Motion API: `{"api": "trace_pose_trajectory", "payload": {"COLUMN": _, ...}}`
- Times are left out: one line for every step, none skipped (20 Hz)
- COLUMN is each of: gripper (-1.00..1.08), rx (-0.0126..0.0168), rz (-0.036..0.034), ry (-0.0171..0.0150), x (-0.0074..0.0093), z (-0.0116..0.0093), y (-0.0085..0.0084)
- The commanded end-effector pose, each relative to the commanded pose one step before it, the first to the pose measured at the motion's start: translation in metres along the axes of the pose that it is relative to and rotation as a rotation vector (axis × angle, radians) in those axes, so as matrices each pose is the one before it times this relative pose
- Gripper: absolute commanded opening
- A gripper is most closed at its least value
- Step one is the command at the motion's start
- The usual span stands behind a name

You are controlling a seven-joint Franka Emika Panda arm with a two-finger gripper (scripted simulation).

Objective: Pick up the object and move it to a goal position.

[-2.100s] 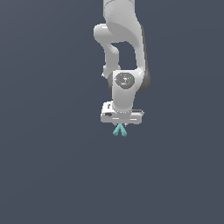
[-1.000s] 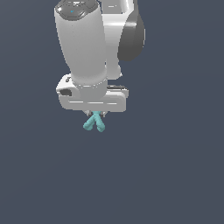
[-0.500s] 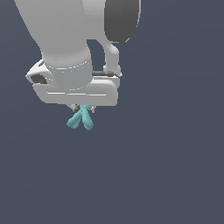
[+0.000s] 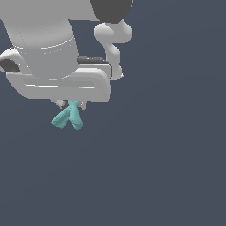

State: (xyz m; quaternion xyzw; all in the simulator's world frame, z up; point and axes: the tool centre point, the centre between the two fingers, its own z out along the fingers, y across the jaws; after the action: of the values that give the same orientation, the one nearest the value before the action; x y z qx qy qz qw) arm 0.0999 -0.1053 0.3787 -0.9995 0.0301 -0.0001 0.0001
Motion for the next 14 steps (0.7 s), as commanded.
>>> {"api": "trace_pose_trajectory", "payload": {"gripper": -1.0, "rx": 0.00004, "rz": -0.0003, "ry": -0.0003, "x": 0.00391, "z": -0.00776, "y": 0.00369}}
{"api": "trace_pose_trajectory", "payload": {"gripper": -1.0, "rx": 0.0, "rz": 0.0, "ry": 0.0, "x": 0.00144, "z": -0.00272, "y": 0.00132}}
{"api": "trace_pose_trajectory", "payload": {"gripper": -1.0, "rx": 0.0, "rz": 0.0, "ry": 0.0, "x": 0.00138, "z": -0.00258, "y": 0.00125}}
{"api": "trace_pose_trajectory", "payload": {"gripper": -1.0, "rx": 0.0, "rz": 0.0, "ry": 0.0, "x": 0.00132, "z": -0.00244, "y": 0.00118}}
{"api": "trace_pose_trajectory", "payload": {"gripper": -1.0, "rx": 0.0, "rz": 0.0, "ry": 0.0, "x": 0.00124, "z": -0.00228, "y": 0.0011}}
{"api": "trace_pose_trajectory", "payload": {"gripper": -1.0, "rx": 0.0, "rz": 0.0, "ry": 0.0, "x": 0.00112, "z": -0.00205, "y": 0.00098}}
{"api": "trace_pose_trajectory", "payload": {"gripper": -1.0, "rx": 0.0, "rz": 0.0, "ry": 0.0, "x": 0.00101, "z": -0.00183, "y": 0.00088}}
{"api": "trace_pose_trajectory", "payload": {"gripper": -1.0, "rx": 0.0, "rz": 0.0, "ry": 0.0, "x": 0.00091, "z": -0.00162, "y": 0.00078}}
{"api": "trace_pose_trajectory", "payload": {"gripper": -1.0, "rx": 0.0, "rz": 0.0, "ry": 0.0, "x": 0.00081, "z": -0.00144, "y": 0.00069}}
{"api": "trace_pose_trajectory", "payload": {"gripper": -1.0, "rx": -0.00028, "rz": 0.00063, "ry": 0.0, "x": 0.00068, "z": -0.00129, "y": 0.00095}}
{"api": "trace_pose_trajectory", "payload": {"gripper": -1.0, "rx": 0.0, "rz": 0.0, "ry": 0.0, "x": 0.00064, "z": -0.00112, "y": 0.00053}}
{"api": "trace_pose_trajectory", "payload": {"gripper": -1.0, "rx": 0.0, "rz": 0.0, "ry": 0.0, "x": 0.00057, "z": -0.00098, "y": 0.00046}}
{"api": "trace_pose_trajectory", "payload": {"gripper": -1.0, "rx": 0.0, "rz": 0.0, "ry": 0.0, "x": 0.0005, "z": -0.00085, "y": 0.0004}}
{"api": "trace_pose_trajectory", "payload": {"gripper": -1.0, "rx": 0.0, "rz": 0.0, "ry": 0.0, "x": 0.00044, "z": -0.00074, "y": 0.00034}}
